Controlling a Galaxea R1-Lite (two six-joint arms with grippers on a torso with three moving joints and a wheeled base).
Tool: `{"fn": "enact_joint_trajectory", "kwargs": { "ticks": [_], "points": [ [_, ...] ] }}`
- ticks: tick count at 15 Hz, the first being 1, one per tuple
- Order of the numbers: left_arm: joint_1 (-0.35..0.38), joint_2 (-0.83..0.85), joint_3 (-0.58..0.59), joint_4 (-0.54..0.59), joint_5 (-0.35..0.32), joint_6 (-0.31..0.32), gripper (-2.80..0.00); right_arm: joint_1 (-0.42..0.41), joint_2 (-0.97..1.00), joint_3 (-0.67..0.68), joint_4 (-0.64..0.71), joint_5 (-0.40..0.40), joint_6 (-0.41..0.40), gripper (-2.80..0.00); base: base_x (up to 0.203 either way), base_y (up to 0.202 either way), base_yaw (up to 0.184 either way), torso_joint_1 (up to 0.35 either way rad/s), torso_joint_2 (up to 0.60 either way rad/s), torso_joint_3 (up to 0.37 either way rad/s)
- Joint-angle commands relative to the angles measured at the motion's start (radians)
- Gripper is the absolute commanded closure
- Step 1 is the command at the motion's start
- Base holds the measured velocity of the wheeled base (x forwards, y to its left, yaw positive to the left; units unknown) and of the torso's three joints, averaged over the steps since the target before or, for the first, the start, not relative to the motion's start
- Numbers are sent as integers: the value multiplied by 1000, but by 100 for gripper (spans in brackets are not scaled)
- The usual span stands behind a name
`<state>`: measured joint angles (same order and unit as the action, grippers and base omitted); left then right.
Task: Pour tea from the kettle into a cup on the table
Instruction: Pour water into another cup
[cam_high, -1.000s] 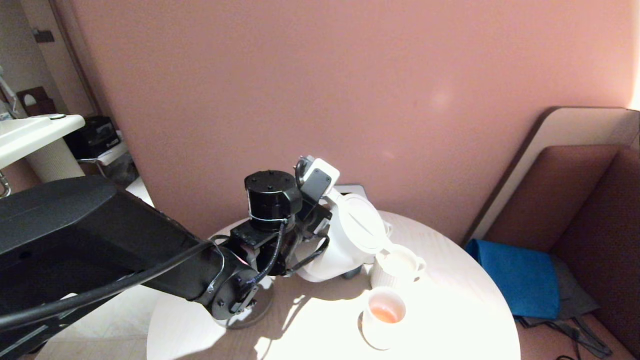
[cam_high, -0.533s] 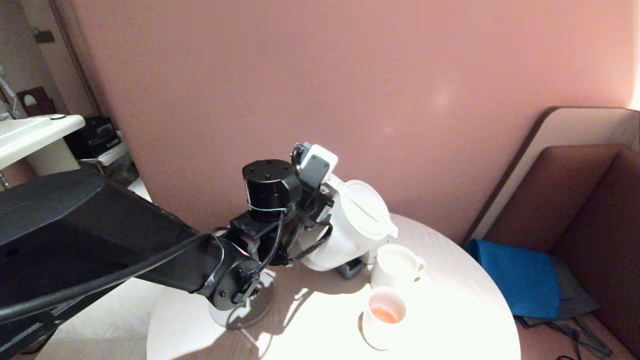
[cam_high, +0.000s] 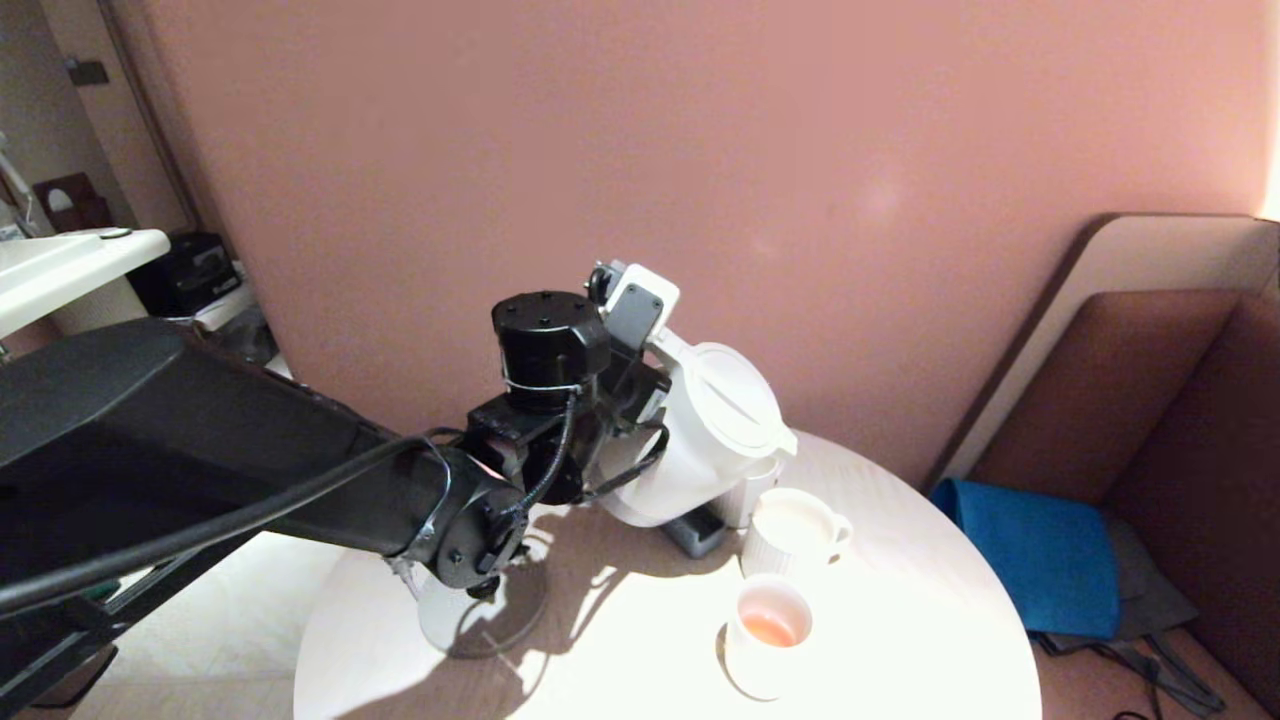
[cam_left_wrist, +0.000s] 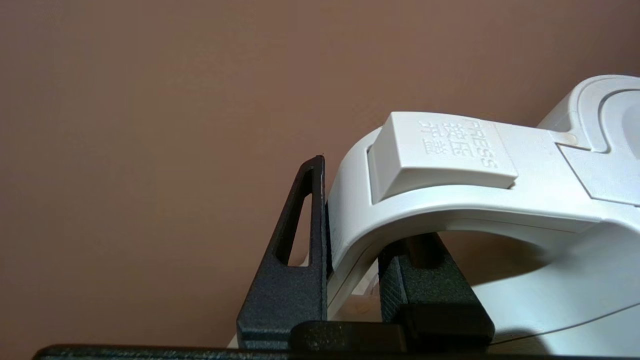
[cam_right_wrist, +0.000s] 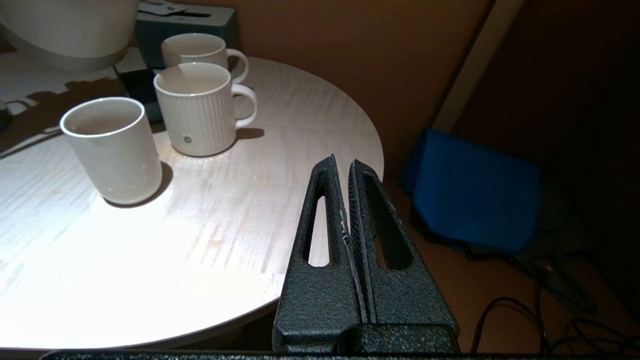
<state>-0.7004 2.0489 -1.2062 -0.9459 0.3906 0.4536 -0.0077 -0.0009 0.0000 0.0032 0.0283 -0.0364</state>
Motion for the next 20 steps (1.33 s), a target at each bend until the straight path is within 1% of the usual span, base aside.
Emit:
{"fn": "enact_joint_trajectory", "kwargs": {
  "ticks": [1,4,7,9,14,16,20],
  "points": [
    [-1,8,-22,-1,2,3,0,0,1,0,0,1,0,0,0,0,0,0,0,0],
    [-1,10,-48,16,4,9,0,0,1,0,0,1,0,0,0,0,0,0,0,0],
    [-2,3,-107,78,4,12,0,-1,1,0,0,1,0,0,0,0,0,0,0,0],
    [-2,0,-130,100,4,25,0,0,1,0,0,1,0,0,0,0,0,0,0,0],
    [-5,8,-134,102,2,51,0,0,1,0,0,1,0,0,0,0,0,0,0,0],
    [-5,11,-136,107,2,74,0,0,1,0,0,1,0,0,0,0,0,0,0,0],
    [-17,17,-140,107,2,98,0,0,1,0,0,1,0,0,0,0,0,0,0,0]
  ]
}}
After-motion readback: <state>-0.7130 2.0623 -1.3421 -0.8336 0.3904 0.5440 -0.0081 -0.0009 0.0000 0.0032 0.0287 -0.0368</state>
